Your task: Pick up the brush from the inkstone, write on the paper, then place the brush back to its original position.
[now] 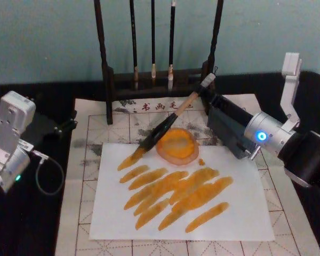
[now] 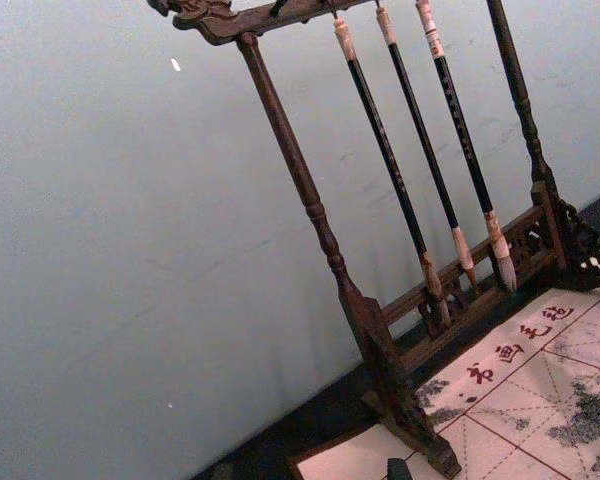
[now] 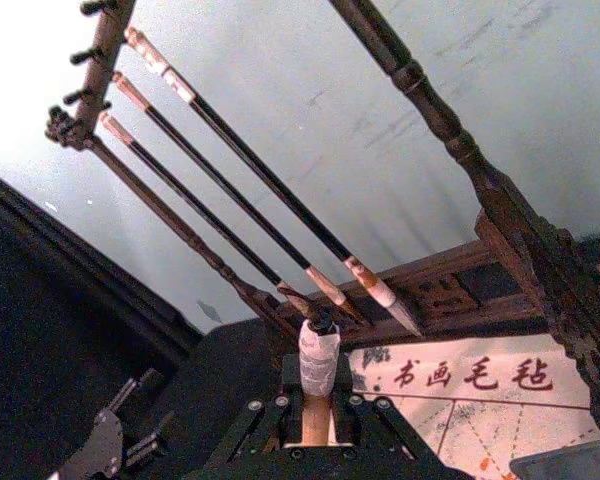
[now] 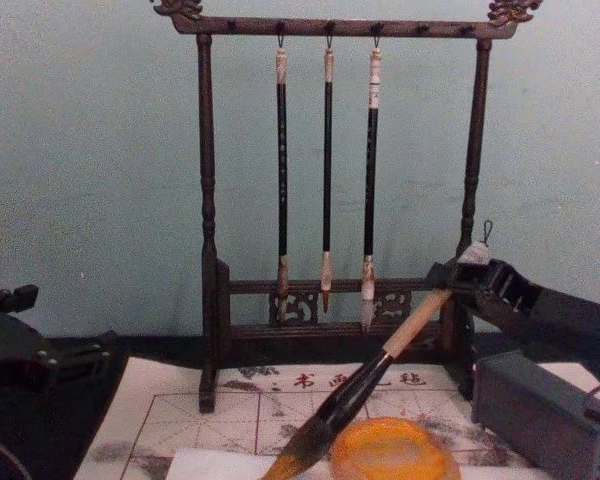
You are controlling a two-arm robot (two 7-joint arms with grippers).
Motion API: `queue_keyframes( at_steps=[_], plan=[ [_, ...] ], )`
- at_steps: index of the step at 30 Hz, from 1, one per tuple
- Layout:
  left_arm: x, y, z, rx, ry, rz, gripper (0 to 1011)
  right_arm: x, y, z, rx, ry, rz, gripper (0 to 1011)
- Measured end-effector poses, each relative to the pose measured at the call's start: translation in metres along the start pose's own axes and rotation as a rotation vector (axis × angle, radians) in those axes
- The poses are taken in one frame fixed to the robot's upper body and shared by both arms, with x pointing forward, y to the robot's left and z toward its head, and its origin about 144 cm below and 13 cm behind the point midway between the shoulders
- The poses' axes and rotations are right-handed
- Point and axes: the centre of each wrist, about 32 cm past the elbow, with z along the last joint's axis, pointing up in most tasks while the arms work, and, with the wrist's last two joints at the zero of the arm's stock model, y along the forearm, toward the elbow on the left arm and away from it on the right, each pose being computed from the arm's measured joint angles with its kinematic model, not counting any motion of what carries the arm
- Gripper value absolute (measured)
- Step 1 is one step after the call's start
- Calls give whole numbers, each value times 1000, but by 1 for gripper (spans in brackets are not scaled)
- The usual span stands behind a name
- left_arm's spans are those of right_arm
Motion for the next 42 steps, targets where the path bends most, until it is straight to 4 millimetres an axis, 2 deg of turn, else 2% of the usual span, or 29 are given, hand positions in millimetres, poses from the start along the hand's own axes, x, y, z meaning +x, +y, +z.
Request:
queue_keyframes(
  at_steps=[27,42],
  plan=[
    [0,0,0,0,0,0,1001,-3,-10,5,38,51,0,184],
    [0,0,0,0,0,0,1001,0,-33,13,104,73,-46,184]
  ],
)
